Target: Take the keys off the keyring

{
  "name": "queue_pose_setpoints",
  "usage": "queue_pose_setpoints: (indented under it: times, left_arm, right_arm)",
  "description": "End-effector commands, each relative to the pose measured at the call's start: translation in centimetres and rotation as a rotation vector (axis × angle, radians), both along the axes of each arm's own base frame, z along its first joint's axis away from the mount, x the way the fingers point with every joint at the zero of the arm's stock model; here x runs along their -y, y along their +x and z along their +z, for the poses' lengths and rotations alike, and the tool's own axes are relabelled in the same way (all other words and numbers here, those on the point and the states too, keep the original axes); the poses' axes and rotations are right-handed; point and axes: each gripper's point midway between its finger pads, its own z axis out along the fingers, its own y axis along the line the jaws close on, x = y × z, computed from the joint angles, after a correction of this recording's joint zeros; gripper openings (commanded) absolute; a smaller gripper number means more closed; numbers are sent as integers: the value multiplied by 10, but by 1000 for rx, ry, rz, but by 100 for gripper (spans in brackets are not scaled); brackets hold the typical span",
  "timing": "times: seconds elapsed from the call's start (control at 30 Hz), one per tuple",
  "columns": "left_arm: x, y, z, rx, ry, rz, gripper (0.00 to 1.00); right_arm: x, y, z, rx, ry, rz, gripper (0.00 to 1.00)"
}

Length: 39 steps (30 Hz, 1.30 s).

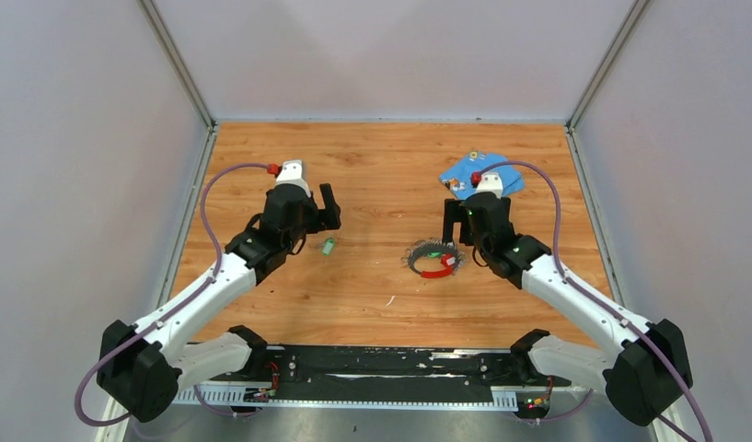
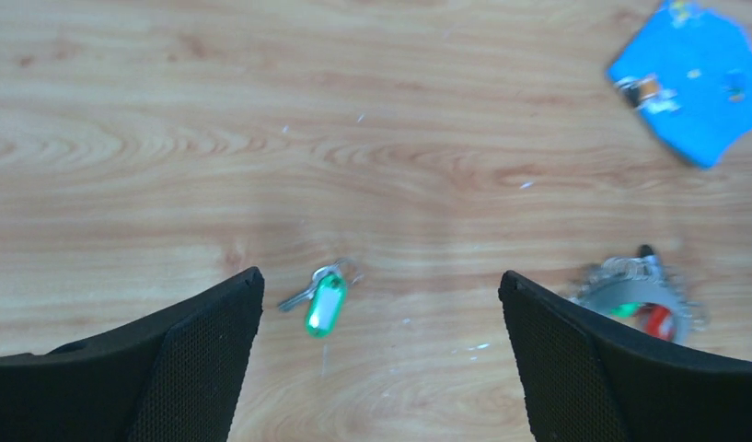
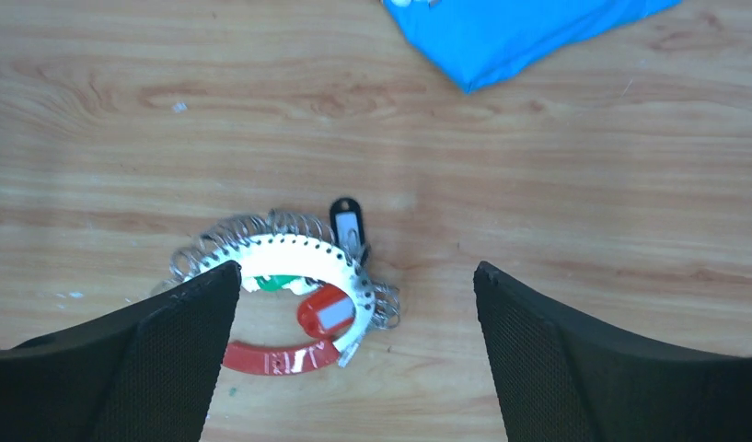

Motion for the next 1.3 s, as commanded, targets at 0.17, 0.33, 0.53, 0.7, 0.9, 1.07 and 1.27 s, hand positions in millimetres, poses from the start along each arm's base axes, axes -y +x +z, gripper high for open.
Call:
queue_pose_setpoints:
  times: [0.17, 0.33, 0.53, 0.7, 0.9, 1.07, 1.27]
  left_arm:
    - [21, -9, 83, 96, 20, -225, 100]
    - [15, -9, 109, 118, 26, -199, 100]
    - [14, -11, 116, 133, 24, -198, 100]
    - [10, -9, 118, 141, 33, -175, 100]
    - [10, -7, 119, 150, 36, -176, 100]
    - [11, -6, 120, 157, 32, -172, 100]
    - [9, -6, 119, 151, 44, -173, 100]
  right_arm:
    - [0, 26, 90, 130, 27, -47, 100]
    - [-6, 33, 118, 173, 75, -46, 100]
    - [-18, 37, 142, 215, 128, -8, 100]
    - [-21, 38, 143, 221, 132, 9, 100]
    - [-23, 39, 139, 209, 128, 18, 100]
    - [-23, 40, 140, 211, 120, 21, 100]
    - [-24, 40, 139, 209, 122, 25, 100]
